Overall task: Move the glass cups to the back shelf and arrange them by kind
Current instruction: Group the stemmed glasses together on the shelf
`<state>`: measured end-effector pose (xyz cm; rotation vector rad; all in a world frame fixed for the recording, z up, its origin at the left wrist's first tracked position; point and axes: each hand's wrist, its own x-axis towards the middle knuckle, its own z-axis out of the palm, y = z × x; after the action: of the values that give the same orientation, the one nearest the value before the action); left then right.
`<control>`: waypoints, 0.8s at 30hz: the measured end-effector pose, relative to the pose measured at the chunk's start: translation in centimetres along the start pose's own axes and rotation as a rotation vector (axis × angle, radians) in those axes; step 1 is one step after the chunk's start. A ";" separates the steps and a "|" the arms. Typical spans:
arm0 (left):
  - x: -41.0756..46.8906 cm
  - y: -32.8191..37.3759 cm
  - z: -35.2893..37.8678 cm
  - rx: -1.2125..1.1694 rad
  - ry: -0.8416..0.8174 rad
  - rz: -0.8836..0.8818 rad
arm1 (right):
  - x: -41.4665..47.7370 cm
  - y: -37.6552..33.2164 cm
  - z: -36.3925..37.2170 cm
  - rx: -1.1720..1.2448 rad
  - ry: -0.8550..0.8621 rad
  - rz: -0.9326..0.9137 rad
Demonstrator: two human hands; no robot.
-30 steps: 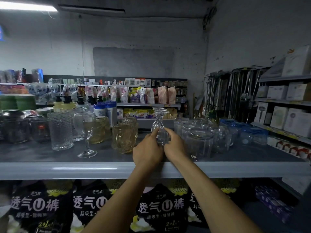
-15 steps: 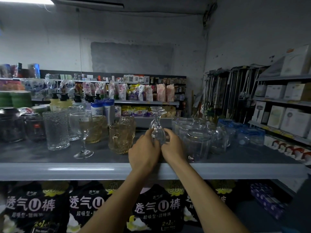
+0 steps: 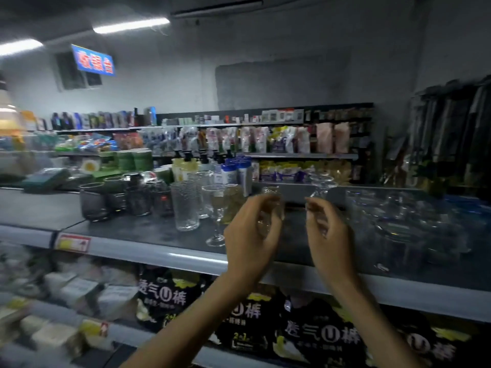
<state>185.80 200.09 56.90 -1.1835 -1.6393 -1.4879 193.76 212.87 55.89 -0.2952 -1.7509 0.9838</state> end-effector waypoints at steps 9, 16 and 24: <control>7.9 -8.8 -9.3 0.515 -0.247 -0.279 | 0.3 -6.2 14.8 -0.267 -0.377 -0.024; 8.4 -10.7 -9.1 0.242 -0.374 -0.410 | 0.1 -4.2 18.5 -0.397 -0.339 0.079; 7.6 -7.1 -13.0 -0.021 -0.102 -0.431 | -1.0 -3.8 16.9 -0.294 -0.257 -0.136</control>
<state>174.76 189.23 62.95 -0.9682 -2.0474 -1.7259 180.31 201.86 56.25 -0.2390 -2.1251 0.6884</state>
